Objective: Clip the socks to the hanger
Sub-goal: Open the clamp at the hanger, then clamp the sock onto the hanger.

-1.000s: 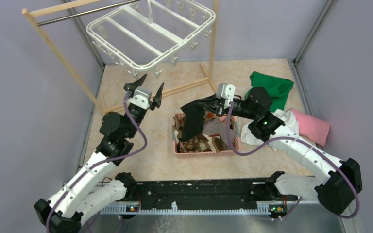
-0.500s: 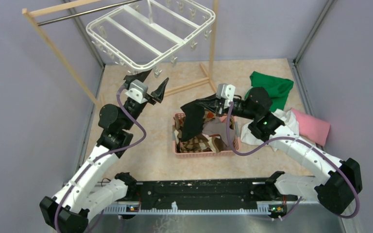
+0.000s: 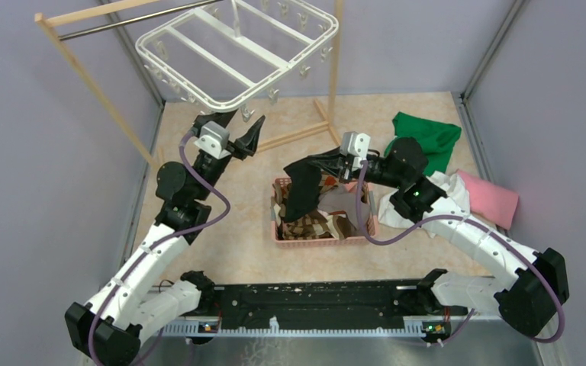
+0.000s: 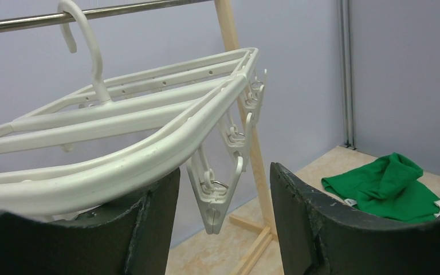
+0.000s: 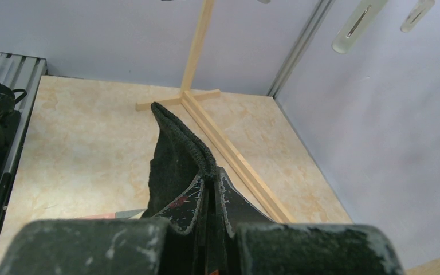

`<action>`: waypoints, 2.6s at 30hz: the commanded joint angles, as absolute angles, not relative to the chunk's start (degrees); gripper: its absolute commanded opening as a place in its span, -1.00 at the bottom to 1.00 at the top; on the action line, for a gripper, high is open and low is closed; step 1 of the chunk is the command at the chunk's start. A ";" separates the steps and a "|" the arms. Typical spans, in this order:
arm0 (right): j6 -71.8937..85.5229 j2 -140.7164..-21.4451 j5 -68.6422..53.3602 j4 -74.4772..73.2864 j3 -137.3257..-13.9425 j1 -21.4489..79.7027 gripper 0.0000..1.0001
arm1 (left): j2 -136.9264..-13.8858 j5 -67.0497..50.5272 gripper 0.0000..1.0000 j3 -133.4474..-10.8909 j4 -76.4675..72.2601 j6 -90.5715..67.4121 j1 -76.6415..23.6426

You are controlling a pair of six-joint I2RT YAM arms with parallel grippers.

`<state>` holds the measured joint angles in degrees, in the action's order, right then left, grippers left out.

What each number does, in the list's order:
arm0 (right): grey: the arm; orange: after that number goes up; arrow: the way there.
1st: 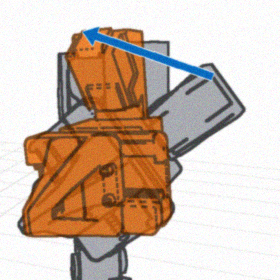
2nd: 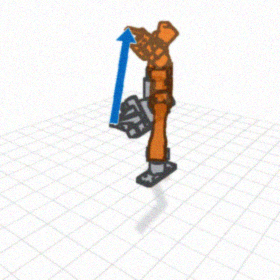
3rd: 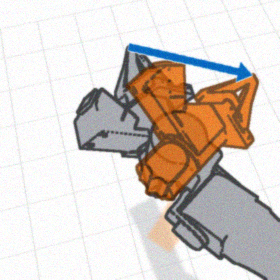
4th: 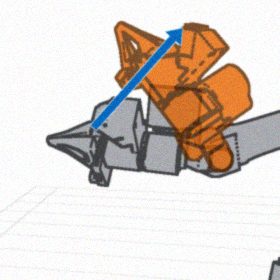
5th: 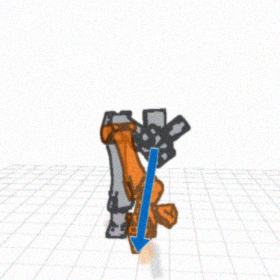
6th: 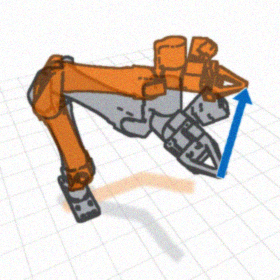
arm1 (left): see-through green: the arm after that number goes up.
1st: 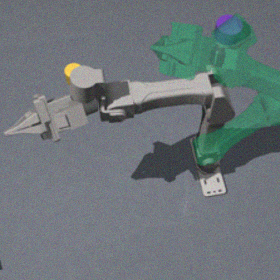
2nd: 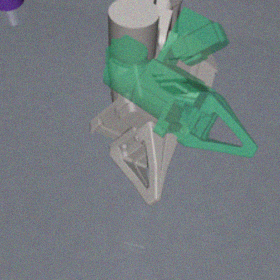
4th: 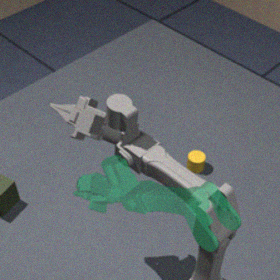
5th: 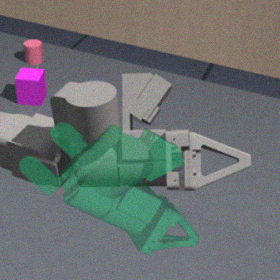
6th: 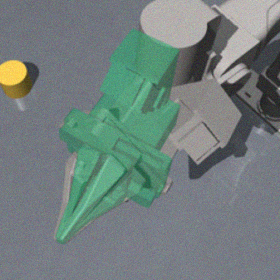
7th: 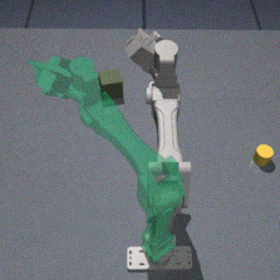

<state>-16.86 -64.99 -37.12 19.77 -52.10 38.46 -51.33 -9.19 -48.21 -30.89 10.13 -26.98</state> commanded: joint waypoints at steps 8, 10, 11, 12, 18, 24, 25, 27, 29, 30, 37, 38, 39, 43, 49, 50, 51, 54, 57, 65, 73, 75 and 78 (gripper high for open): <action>-17.31 -64.46 -36.83 22.76 -52.58 38.25 -1.00 | -52.59 -9.56 0.22 -51.23 -36.80 7.93 -26.71; -17.31 -64.50 -36.83 22.71 -52.73 38.30 -1.00 | -52.66 -9.50 0.20 -51.24 -36.97 7.62 -26.71; -17.31 -64.51 -36.83 22.68 -52.72 38.30 -1.00 | -52.79 -9.49 0.19 -51.17 -37.13 7.42 -26.70; -17.31 -64.58 -36.83 22.68 -52.73 38.27 -1.00 | -52.80 -9.54 0.18 -51.16 -37.29 7.20 -26.69; -17.31 -64.62 -36.83 22.59 -52.71 38.26 -1.00 | -52.87 -9.75 0.15 -50.74 -38.57 5.77 -26.65; -17.49 -64.73 -36.83 22.40 -52.73 38.26 -1.00 | -52.89 -9.57 0.12 -50.65 -39.21 4.63 -26.70; -17.48 -64.69 -36.83 22.39 -52.73 38.31 -1.00 | -52.87 -9.52 0.13 -50.55 -39.33 4.43 -26.64; -17.49 -64.75 -36.83 22.35 -52.73 38.26 -1.00 | -52.84 -9.49 0.11 -50.55 -39.46 4.17 -26.64; -17.49 -64.78 -36.91 22.32 -52.76 38.32 -1.00 | -52.90 -9.45 0.05 -50.54 -39.46 3.84 -26.70; -17.49 -64.78 -36.91 22.28 -52.80 38.32 -1.00 | -52.95 -9.37 -0.01 -50.55 -39.46 3.60 -26.71; -17.33 -64.86 -37.16 22.32 -52.98 38.29 -1.00 | -53.02 -8.94 -0.55 -50.67 -39.46 2.37 -26.69; -17.21 -64.91 -37.24 22.30 -53.03 38.28 -1.00 | -52.95 -8.86 -0.57 -50.67 -39.46 2.19 -26.67; -17.04 -64.95 -37.34 22.40 -53.10 38.27 -1.00 | -52.87 -8.71 -0.60 -50.72 -39.46 1.92 -26.71; -14.55 -66.08 -37.91 22.63 -54.38 38.24 -1.00 | -52.53 -7.76 -0.62 -50.89 -39.34 0.14 -26.71; -4.89 -72.14 -41.46 23.61 -61.01 38.28 -1.00 | -52.19 -6.83 -0.63 -51.67 -37.92 -4.51 -26.68; -2.64 -73.65 -41.83 23.57 -63.19 38.26 -1.00 | -52.15 -6.70 -0.63 -51.76 -37.72 -5.01 -26.65; -0.86 -75.20 -41.96 23.24 -64.97 38.29 -1.00 | -52.06 -6.46 -0.63 -51.77 -37.65 -5.52 -26.67; 4.85 -79.85 -43.09 21.95 -70.65 38.25 -1.00 | -51.82 -5.93 -0.63 -51.93 -37.15 -6.50 -26.71; 7.41 -83.69 -43.65 21.47 -75.30 38.26 -1.00 | -51.52 -5.71 -0.63 -51.77 -37.09 -7.26 -26.70; 7.67 -88.59 -43.50 19.08 -81.53 38.71 -1.00 | -51.00 -5.75 -0.63 -51.39 -37.16 -8.24 -26.69; 9.18 -91.21 -42.14 19.21 -85.00 39.66 -1.00 | -51.23 -6.29 -0.63 -51.00 -37.79 -8.68 -26.66; 9.80 -92.16 -42.06 19.25 -86.26 39.81 -1.00 | -51.25 -6.41 -0.63 -50.85 -38.01 -8.74 -26.68; 10.82 -93.63 -42.01 19.08 -88.19 40.13 -1.00 | -51.34 -6.47 -0.64 -50.79 -38.31 -8.96 -26.64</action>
